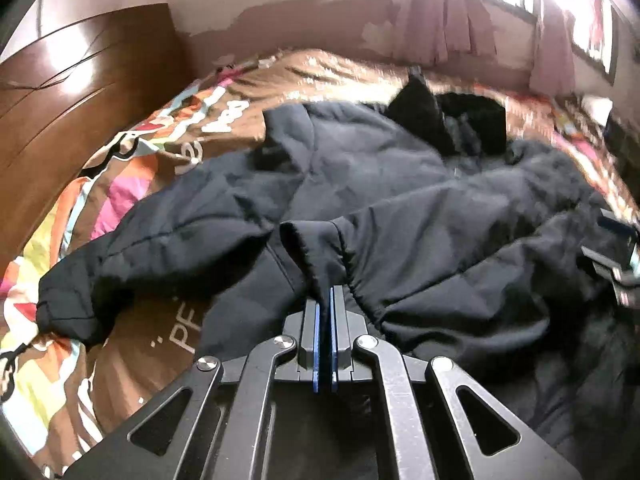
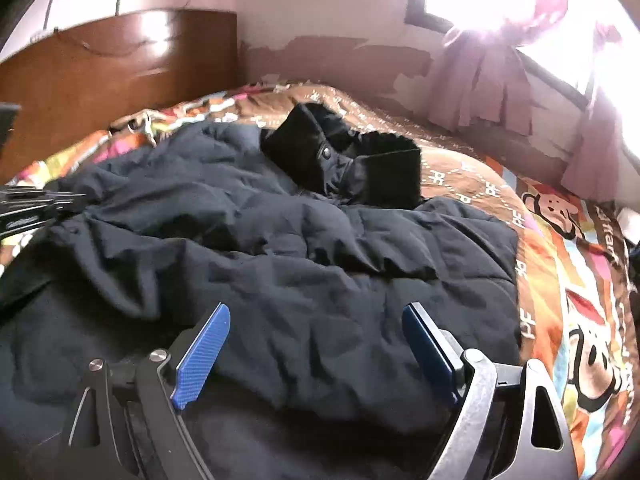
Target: Fold large clothes
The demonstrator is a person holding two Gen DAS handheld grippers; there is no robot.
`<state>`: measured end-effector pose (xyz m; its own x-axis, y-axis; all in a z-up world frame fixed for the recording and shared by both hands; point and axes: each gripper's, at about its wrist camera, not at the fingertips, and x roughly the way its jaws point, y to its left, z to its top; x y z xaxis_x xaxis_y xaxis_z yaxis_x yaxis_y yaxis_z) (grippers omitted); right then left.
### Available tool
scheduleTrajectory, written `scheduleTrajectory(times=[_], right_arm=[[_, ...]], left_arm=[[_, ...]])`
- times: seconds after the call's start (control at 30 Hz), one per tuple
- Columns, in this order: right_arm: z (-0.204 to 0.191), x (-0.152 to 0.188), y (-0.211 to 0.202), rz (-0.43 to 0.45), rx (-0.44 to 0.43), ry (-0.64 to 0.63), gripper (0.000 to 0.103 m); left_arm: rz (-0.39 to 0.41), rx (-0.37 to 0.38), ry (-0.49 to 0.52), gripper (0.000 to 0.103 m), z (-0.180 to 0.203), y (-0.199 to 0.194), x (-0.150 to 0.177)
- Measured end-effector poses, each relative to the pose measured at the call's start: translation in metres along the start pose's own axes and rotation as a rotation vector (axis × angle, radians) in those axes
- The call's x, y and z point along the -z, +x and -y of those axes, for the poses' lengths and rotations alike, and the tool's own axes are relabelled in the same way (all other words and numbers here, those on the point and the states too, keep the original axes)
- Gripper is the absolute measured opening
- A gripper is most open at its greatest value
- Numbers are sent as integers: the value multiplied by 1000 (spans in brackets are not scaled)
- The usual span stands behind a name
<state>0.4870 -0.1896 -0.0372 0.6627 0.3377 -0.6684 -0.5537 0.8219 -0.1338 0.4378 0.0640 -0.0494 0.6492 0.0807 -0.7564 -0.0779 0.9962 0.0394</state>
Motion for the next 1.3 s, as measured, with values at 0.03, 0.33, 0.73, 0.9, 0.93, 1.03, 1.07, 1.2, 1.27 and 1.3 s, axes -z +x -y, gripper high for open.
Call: scheduleTrajectory(times=[0.03, 0.33, 0.73, 0.9, 0.93, 1.03, 1.07, 1.2, 1.27, 1.3], right_arm=[[-1, -3, 10, -24, -9, 2, 87], [1, -6, 86, -212, -168, 136, 103], [-9, 14, 78, -103, -129, 81, 103], [-8, 17, 75, -77, -138, 91, 103], [-9, 16, 75, -75, -137, 90, 103], [-10, 18, 72, -57, -128, 86, 103], [-10, 22, 69, -27, -125, 89, 103], [-17, 26, 65, 0, -70, 62, 103], [-19, 23, 67, -21, -55, 52, 103], [-19, 19, 68, -45, -51, 54, 103]], left_arm=[[-12, -4, 2, 2, 1, 4, 1], [-37, 20, -27, 7, -7, 20, 8], [61, 237, -344, 33, -62, -11, 12], [86, 259, -484, 64, -95, -23, 14], [76, 253, -497, 65, -100, -23, 15], [48, 194, -556, 71, -117, -25, 25], [42, 183, -567, 77, -119, -25, 28], [28, 167, -620, 78, -136, -24, 35], [35, 167, -661, 78, -152, -23, 36], [38, 163, -678, 78, -160, -23, 35]])
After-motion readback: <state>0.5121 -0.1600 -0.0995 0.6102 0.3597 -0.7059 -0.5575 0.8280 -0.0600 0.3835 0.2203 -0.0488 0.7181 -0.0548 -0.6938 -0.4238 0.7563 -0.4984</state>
